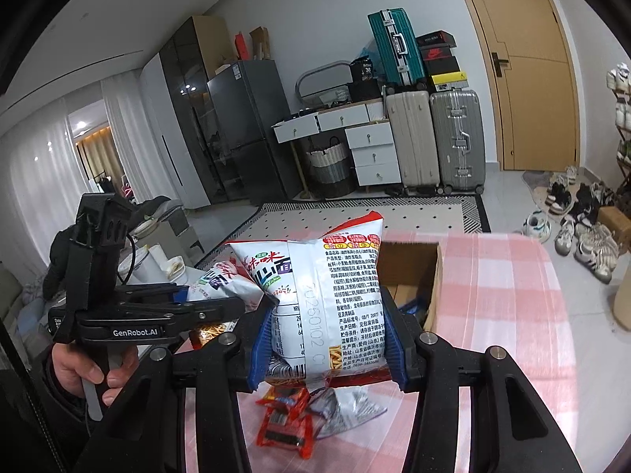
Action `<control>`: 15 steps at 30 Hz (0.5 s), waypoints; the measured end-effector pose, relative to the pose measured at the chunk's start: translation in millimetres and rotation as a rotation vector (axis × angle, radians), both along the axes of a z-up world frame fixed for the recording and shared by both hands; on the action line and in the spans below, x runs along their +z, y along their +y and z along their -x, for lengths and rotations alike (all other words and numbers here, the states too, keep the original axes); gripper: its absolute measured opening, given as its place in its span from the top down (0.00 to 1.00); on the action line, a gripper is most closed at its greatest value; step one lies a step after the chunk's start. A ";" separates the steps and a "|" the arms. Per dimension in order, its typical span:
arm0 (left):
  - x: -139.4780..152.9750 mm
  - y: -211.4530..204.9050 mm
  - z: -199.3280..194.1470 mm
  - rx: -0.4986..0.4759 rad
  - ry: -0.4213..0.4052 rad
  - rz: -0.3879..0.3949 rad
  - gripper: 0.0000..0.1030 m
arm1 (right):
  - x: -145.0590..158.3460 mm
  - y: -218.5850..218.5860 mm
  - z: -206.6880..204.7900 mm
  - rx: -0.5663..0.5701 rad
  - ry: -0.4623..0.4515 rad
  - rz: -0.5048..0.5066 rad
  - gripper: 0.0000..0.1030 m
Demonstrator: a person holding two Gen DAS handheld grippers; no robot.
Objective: Organize snacks
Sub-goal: 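Carry both noodle bags over the box with the left and right tools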
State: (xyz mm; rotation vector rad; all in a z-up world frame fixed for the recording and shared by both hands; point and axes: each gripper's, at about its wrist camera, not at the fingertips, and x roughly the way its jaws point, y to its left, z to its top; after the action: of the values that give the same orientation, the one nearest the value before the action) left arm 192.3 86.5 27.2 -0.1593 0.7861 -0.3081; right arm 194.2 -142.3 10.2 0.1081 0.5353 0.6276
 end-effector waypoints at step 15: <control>20.9 0.1 -97.0 0.057 0.007 0.006 0.59 | 18.7 7.8 -68.8 -0.011 -0.018 0.013 0.54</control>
State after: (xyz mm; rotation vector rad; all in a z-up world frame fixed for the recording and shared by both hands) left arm 289.3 86.7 48.1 -0.1878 0.7860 -0.2559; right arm 263.0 -134.5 28.9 0.0929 0.5215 0.6132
